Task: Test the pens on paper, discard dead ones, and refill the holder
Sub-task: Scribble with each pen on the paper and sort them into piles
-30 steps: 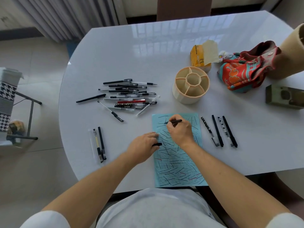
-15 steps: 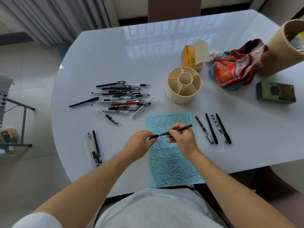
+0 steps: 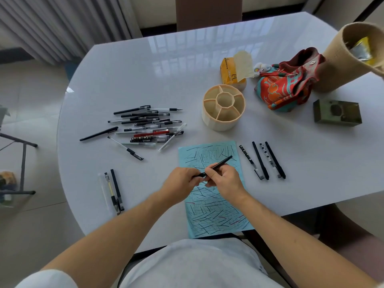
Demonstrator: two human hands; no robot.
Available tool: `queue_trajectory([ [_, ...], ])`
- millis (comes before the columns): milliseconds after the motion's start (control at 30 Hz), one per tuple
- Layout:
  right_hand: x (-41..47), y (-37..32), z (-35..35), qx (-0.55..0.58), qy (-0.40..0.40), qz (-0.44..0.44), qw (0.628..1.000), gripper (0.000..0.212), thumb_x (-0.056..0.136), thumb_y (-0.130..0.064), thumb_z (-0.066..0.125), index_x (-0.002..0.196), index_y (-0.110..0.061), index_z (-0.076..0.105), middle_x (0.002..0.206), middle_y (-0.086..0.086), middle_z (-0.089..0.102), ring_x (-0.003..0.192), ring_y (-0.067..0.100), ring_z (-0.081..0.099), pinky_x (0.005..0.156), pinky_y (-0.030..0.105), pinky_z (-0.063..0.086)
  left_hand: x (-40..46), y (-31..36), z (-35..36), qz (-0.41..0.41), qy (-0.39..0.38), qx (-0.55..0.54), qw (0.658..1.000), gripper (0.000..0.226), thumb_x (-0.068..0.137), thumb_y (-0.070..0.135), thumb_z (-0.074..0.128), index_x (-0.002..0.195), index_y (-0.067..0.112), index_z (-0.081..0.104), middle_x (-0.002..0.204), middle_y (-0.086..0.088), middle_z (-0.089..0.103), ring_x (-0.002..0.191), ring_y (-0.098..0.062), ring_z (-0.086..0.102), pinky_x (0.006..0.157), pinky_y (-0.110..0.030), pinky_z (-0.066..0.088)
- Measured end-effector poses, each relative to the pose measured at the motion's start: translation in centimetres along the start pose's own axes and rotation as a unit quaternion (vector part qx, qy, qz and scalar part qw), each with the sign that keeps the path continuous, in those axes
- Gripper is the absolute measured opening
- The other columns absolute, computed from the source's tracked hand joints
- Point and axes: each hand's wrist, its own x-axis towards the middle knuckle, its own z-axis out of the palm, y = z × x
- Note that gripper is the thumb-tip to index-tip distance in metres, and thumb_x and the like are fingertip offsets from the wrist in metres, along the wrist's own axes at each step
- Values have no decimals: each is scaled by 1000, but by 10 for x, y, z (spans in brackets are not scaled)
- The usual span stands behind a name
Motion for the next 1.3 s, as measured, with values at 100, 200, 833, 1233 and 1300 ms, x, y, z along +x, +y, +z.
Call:
queue_trajectory([
  [100,10,-9,-16,-5,19,8,1000,13,100,-23,65,94,-12,70,77,6,72,68,20,70,69,34,63,9,10,0,-4,7,-43,999,20,95,39,62,97,23,73,79,7,72,71,-10,65,68,-36,55],
  [200,30,-23,-47,-104,66,18,992,8,102,-20,57,101,-17,65,92,8,72,73,16,66,66,33,61,19,9,-4,-18,29,-53,998,35,95,43,64,123,24,67,110,11,72,98,-3,65,90,-26,53],
  [833,58,-13,-101,-551,177,25,815,40,90,1,52,129,-9,53,126,19,49,99,42,61,78,42,48,-36,-59,2,34,-26,183,982,42,96,39,54,137,29,57,163,0,31,151,-22,22,119,-44,31],
  [1233,119,-79,92,-596,-57,-287,748,36,87,7,52,116,-10,64,120,10,56,110,32,55,75,39,49,-37,-60,-1,24,-74,195,978,53,93,32,57,145,26,50,168,-3,16,155,-20,10,119,-43,30],
  [1300,128,-79,99,-643,-55,-283,709,31,89,7,53,114,-9,61,118,11,55,108,31,55,73,40,50,-37,-58,-3,20,-79,193,978,50,93,30,57,143,24,52,167,-5,17,155,-21,10,120,-44,30],
])
